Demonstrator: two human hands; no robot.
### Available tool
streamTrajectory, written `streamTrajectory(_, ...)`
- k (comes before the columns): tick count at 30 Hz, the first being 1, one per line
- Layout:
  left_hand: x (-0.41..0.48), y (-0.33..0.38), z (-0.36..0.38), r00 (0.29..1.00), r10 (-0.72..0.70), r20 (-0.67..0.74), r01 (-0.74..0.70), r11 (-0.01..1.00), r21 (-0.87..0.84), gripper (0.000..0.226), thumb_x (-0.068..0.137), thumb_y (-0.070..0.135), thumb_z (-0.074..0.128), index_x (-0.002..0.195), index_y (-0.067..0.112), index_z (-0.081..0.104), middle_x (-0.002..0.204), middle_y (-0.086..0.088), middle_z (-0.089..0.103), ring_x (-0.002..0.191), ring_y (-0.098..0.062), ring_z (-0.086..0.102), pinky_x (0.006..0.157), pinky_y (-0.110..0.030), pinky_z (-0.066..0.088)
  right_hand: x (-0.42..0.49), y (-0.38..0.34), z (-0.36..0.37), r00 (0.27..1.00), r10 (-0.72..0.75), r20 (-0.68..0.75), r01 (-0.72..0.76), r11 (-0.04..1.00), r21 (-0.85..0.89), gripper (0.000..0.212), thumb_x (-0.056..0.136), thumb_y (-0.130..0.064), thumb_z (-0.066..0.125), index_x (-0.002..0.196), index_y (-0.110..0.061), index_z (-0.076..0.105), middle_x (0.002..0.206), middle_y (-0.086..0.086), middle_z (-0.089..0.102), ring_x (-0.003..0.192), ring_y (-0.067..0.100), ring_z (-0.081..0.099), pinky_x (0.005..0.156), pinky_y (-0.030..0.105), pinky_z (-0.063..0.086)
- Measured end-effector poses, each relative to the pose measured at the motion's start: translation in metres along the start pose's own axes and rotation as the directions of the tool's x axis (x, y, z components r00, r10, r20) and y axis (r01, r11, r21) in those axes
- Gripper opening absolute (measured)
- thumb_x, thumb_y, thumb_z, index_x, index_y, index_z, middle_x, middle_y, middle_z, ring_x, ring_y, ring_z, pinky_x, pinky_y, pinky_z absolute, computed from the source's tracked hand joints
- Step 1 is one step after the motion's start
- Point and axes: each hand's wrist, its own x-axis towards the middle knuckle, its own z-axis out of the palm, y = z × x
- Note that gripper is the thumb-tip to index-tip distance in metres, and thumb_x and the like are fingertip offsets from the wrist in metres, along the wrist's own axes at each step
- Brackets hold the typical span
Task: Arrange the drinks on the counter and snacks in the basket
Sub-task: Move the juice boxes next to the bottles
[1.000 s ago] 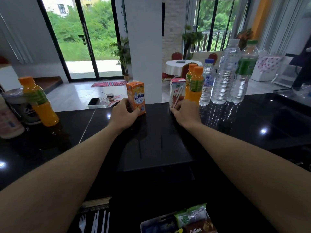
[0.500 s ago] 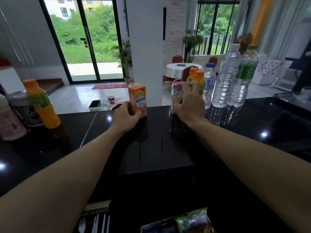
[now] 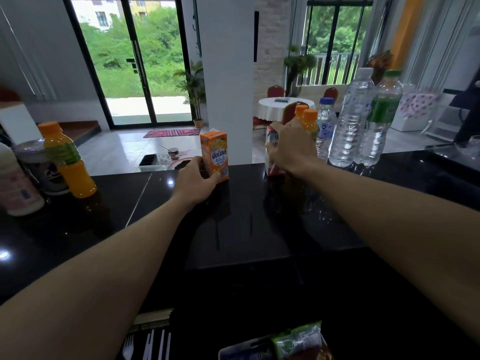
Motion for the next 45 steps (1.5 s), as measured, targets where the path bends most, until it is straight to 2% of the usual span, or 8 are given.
streamTrajectory(7,0.001,-0.002,0.0,1.0,-0.004,-0.004,0.004,1.0,-0.009,0.05,0.087,0.028,0.075,0.13,0.011,0.056,0.121,-0.004,0.068,0.108,-0.021,0.065,0.094,-0.044,0.056,0.006,-0.006,0.002,1.0,-0.008,0.012,0.009,1.0,-0.026,0.042,0.096,-0.034,0.065,0.132,-0.013,0.06,0.126,0.018,0.055,0.101,0.032,0.063,0.085,0.036,0.053)
streamTrajectory(16,0.002,-0.004,0.001,1.0,-0.01,-0.006,0.01,1.0,-0.008,0.05,0.086,0.029,0.075,0.129,0.012,0.055,0.121,-0.003,0.067,0.108,-0.02,0.065,0.094,-0.04,0.055,0.012,-0.007,0.007,1.0,-0.025,0.004,0.025,0.998,-0.061,0.031,0.095,-0.028,0.067,0.117,-0.007,0.063,0.11,0.016,0.062,0.091,0.025,0.062,0.074,0.029,0.048)
streamTrajectory(22,0.002,-0.003,0.001,1.0,-0.007,-0.003,0.007,1.0,-0.005,0.049,0.087,0.028,0.075,0.129,0.012,0.055,0.123,-0.003,0.067,0.109,-0.021,0.064,0.094,-0.04,0.055,0.004,-0.007,0.011,0.999,-0.041,0.021,0.042,0.998,-0.048,0.055,0.09,-0.035,0.073,0.134,-0.007,0.053,0.132,0.018,0.053,0.103,0.033,0.064,0.082,0.038,0.054)
streamTrajectory(25,0.001,-0.001,0.001,1.0,-0.007,0.012,0.007,1.0,0.002,0.051,0.088,0.028,0.074,0.132,0.012,0.054,0.126,-0.004,0.065,0.112,-0.021,0.063,0.095,-0.039,0.054,-0.009,-0.004,0.009,0.996,-0.085,-0.022,0.083,0.992,-0.093,0.062,0.09,-0.04,0.071,0.14,-0.011,0.048,0.143,0.017,0.045,0.098,0.035,0.067,0.074,0.042,0.059)
streamTrajectory(29,0.0,0.001,-0.001,0.999,-0.028,0.027,0.028,1.0,0.013,0.054,0.09,0.029,0.072,0.135,0.011,0.051,0.13,-0.006,0.064,0.116,-0.023,0.062,0.097,-0.04,0.053,-0.034,0.006,0.0,0.979,-0.202,-0.038,0.201,0.979,-0.035,0.051,0.089,-0.043,0.069,0.128,-0.013,0.054,0.127,0.013,0.051,0.088,0.03,0.065,0.065,0.038,0.058)
streamTrajectory(35,-0.001,0.008,-0.002,0.997,-0.051,0.061,0.047,0.996,0.072,0.056,0.088,0.03,0.075,0.133,0.01,0.049,0.129,-0.007,0.063,0.111,-0.022,0.061,0.088,-0.031,0.048,-0.066,0.048,-0.013,0.875,-0.35,0.334,0.304,0.935,0.183,0.058,0.091,-0.056,0.061,0.136,-0.018,0.058,0.133,0.004,0.06,0.117,0.023,0.058,0.097,0.036,0.047)
streamTrajectory(40,-0.009,0.025,0.009,0.995,-0.029,0.1,0.023,0.998,0.059,0.051,0.084,0.029,0.079,0.125,0.011,0.054,0.12,-0.005,0.067,0.105,-0.02,0.064,0.093,-0.037,0.054,-0.083,0.089,-0.025,0.802,-0.278,0.529,0.163,0.954,0.253,0.067,0.091,-0.067,0.053,0.146,-0.027,0.052,0.153,-0.006,0.047,0.14,0.017,0.043,0.117,0.039,0.033)
streamTrajectory(45,-0.019,0.051,0.034,0.995,0.059,0.085,-0.064,0.996,0.063,0.042,0.08,0.031,0.08,0.112,0.025,0.053,0.096,0.014,0.06,0.078,0.011,0.054,0.065,-0.006,0.038,-0.089,0.116,-0.039,0.785,-0.248,0.568,0.136,0.963,0.233,0.068,0.09,-0.072,0.05,0.147,-0.035,0.049,0.157,-0.011,0.04,0.144,0.017,0.038,0.119,0.04,0.026)
